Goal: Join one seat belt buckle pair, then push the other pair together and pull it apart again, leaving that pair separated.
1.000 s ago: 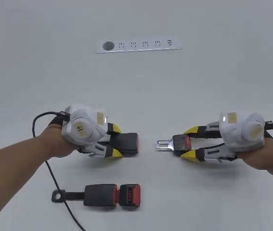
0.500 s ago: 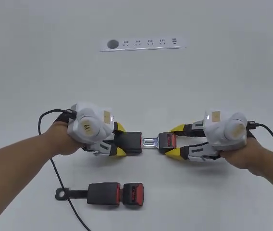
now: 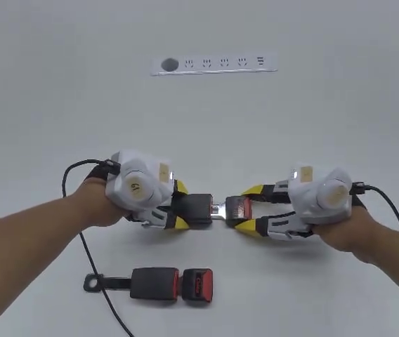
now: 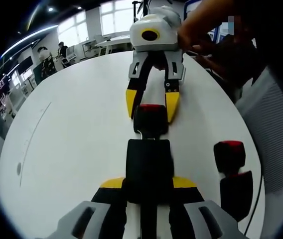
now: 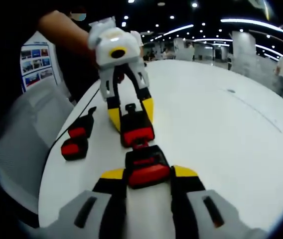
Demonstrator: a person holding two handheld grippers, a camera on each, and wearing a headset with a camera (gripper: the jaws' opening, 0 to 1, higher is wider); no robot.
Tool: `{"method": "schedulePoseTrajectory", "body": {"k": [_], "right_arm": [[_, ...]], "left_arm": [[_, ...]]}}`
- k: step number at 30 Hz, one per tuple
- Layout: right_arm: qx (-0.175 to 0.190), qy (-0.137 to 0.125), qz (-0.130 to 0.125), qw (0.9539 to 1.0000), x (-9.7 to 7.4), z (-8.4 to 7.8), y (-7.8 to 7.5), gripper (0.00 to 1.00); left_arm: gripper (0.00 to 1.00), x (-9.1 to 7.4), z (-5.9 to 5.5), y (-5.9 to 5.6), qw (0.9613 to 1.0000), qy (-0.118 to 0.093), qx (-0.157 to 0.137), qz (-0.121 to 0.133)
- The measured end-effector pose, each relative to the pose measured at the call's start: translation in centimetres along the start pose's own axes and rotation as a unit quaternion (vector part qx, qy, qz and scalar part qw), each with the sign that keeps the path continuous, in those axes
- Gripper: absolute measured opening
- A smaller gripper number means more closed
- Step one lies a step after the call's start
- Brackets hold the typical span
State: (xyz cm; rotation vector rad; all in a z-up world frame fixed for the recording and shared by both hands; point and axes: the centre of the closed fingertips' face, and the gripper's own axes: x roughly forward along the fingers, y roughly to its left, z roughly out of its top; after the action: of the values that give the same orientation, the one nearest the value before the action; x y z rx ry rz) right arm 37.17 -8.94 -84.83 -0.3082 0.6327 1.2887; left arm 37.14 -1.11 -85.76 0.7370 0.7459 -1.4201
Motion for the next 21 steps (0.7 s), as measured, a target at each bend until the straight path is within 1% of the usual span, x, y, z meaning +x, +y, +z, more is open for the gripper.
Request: {"method": "schedulePoseTrajectory", "body": {"k": [5, 7, 9, 14, 16, 21], "right_arm": [[0.002, 0.002, 0.001, 1.0, 0.3, 0.0, 0.1, 0.34], [0.008, -0.002, 0.003, 1.0, 0.9, 0.4, 0.2, 0.33], [0.004, 0.003, 0.004, 1.0, 1.4, 0.7, 0.5, 0.33], [0.01, 0.002, 0.005, 0.9999, 1.4, 0.6, 0.2, 0.33], [0.019, 0.001, 0.007, 0.9998, 1.5, 0.7, 0.1, 0.33], [0.025, 0.008, 0.0, 0.9997, 1.8, 0.9, 0.2, 0.33]], "left_arm": [[0.33, 0.1, 0.0, -0.1, 1.0, 0.0, 0.005, -0.003], [0.33, 0.1, 0.1, -0.2, 1.0, 0.001, 0.007, -0.004], [0.33, 0.0, 0.1, -0.2, 1.0, 0.002, 0.007, -0.005], [0.33, -0.1, 0.1, -0.2, 1.0, 0.0, 0.005, -0.005], [0.33, -0.1, 0.1, -0.2, 1.0, -0.004, 0.001, -0.005], [0.32, -0.1, 0.1, -0.1, 1.0, -0.005, 0.001, -0.005]]}}
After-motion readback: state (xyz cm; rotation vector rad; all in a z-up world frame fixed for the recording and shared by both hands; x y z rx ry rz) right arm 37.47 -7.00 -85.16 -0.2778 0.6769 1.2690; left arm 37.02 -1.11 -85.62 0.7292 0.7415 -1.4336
